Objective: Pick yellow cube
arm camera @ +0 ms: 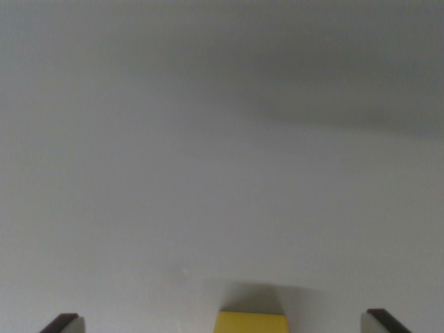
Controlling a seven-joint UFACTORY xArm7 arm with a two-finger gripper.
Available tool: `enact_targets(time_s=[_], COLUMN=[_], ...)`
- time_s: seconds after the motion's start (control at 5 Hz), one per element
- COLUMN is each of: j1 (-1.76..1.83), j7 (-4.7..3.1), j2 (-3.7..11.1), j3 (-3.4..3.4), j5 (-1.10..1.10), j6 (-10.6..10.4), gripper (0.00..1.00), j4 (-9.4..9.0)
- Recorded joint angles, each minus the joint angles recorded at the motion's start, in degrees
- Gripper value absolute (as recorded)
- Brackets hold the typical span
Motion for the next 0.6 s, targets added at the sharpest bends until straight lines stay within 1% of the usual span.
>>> enact_targets(time_s=[0.2,0.4,0.6], j1=[0.0,-0.07,-0.07], j7=[0.0,-0.71,-0.71], j2=[0.0,0.51,0.51], j3=[0.0,-0.11,-0.11], j5=[0.0,0.42,0.42], j6=[0.0,-2.6,-2.6], gripper=[0.0,0.0,0.0], j4=[0.0,-2.33,-2.33])
